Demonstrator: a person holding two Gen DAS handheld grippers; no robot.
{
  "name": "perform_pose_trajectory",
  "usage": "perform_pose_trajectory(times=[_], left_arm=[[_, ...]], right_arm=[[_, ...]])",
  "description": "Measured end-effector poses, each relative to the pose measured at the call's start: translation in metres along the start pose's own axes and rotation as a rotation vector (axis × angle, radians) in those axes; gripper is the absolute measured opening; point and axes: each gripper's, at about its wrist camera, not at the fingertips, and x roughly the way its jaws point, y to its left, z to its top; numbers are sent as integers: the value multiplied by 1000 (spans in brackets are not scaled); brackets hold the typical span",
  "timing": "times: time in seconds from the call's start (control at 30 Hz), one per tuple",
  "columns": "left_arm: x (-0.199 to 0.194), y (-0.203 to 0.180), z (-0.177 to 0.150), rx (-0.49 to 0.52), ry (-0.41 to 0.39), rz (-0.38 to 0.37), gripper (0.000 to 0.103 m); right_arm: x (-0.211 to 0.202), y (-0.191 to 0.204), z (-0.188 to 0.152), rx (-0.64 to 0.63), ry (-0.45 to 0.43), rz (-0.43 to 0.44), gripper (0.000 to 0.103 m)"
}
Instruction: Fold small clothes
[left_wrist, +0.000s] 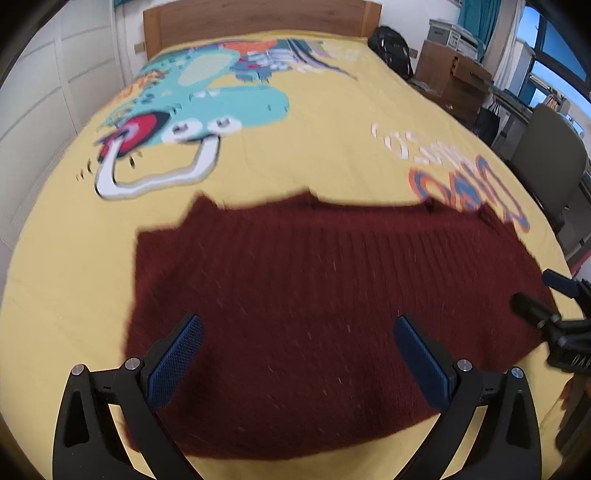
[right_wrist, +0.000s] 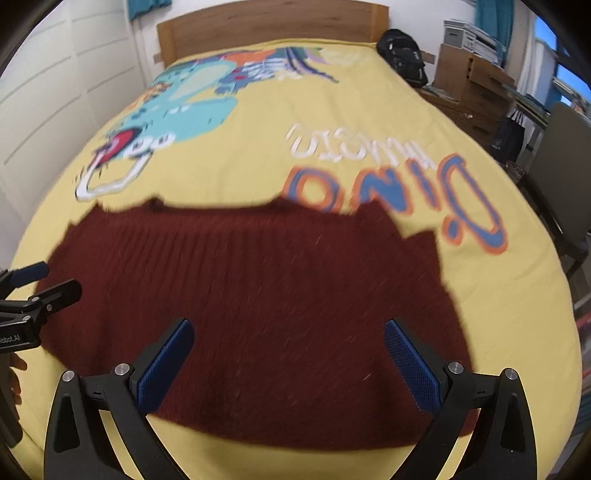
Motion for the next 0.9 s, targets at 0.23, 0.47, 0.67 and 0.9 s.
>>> perform_pose_trajectory(times=[0.23, 0.47, 0.67, 0.9], left_arm=[[31, 13, -29, -4, 71, 47, 102], [28, 38, -39, -24, 46, 81, 102], [24, 58, -48, -48, 42, 85, 102], [27, 64, -48, -79, 60, 72, 102]], right_arm=[[35, 4, -39, -31, 58, -44, 102], [35, -36, -42, 56, 63, -57, 102], [29, -61, -47, 87, 61, -61, 102], [34, -61, -58, 90, 52, -49, 103]])
